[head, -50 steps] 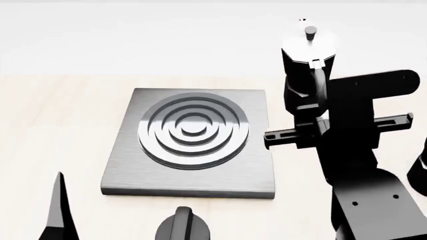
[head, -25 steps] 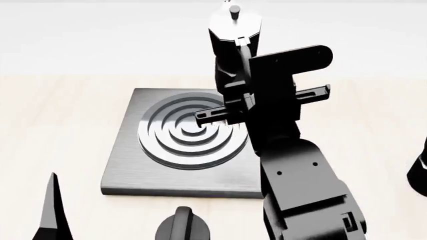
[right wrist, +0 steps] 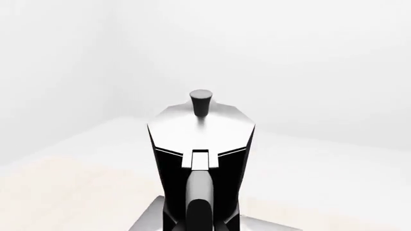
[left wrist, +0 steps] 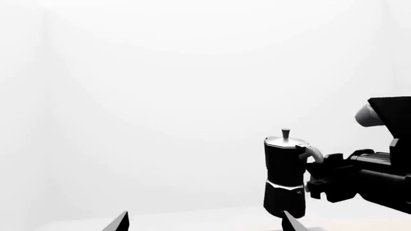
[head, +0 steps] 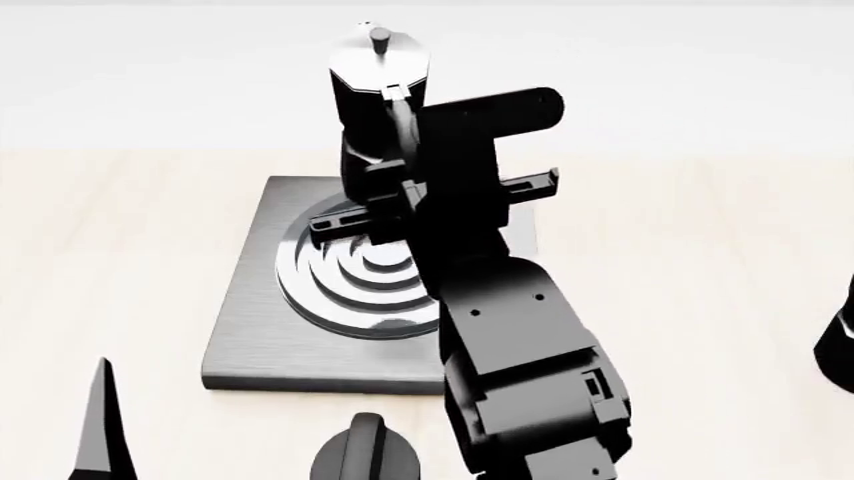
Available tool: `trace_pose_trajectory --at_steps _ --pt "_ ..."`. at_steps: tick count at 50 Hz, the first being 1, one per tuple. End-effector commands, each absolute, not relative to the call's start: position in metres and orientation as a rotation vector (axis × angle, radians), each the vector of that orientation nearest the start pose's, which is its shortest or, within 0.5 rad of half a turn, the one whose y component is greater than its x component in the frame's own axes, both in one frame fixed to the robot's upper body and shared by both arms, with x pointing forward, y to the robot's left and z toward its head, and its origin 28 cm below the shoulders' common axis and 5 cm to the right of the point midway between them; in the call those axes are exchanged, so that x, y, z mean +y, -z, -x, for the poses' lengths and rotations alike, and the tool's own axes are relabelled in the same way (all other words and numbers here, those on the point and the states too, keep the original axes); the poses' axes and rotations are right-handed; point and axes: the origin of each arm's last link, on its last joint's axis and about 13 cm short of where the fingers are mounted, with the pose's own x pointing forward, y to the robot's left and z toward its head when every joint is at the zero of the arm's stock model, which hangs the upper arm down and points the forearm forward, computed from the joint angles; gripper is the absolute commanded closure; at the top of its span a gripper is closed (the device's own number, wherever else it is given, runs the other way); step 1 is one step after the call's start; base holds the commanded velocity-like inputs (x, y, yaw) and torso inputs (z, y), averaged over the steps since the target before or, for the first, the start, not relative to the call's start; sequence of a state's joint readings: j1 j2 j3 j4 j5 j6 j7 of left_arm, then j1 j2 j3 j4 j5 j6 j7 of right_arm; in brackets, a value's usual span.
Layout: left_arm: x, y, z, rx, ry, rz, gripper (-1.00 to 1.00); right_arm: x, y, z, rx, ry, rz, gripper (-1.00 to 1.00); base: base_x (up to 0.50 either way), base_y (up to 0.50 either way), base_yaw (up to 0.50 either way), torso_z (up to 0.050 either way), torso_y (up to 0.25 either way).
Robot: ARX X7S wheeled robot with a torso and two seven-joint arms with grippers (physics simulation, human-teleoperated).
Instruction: Put both moka pots on the stove.
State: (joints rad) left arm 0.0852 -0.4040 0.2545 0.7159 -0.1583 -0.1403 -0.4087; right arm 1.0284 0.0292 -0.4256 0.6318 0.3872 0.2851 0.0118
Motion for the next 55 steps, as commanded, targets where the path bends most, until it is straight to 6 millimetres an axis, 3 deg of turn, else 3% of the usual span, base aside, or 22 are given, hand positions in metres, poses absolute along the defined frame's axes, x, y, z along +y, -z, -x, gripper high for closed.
trace_pose_trajectory --at_steps 1,15,42,55 --pt "0.206 -0.125 -0.163 -0.416 0.037 -0.061 -1.00 -0.027 -0.180 -0.405 -0.049 -0.355 -0.008 1.00 0.00 0.00 0.00 0.000 0.000" --pt "0.200 -0.124 -0.163 -0.420 0.059 -0.086 -1.00 -0.019 -0.175 -0.406 -0.039 -0.376 0.006 1.00 0.00 0.00 0.00 0.000 0.001" --pt "0.199 -0.123 -0.162 -0.420 0.061 -0.083 -1.00 -0.017 -0.164 -0.403 -0.023 -0.389 0.011 1.00 0.00 0.00 0.00 0.000 -0.104" --pt "0.200 -0.130 -0.161 -0.451 0.055 -0.076 -1.00 -0.015 -0.154 -0.404 0.001 -0.403 0.036 1.00 0.00 0.00 0.00 0.000 -0.032"
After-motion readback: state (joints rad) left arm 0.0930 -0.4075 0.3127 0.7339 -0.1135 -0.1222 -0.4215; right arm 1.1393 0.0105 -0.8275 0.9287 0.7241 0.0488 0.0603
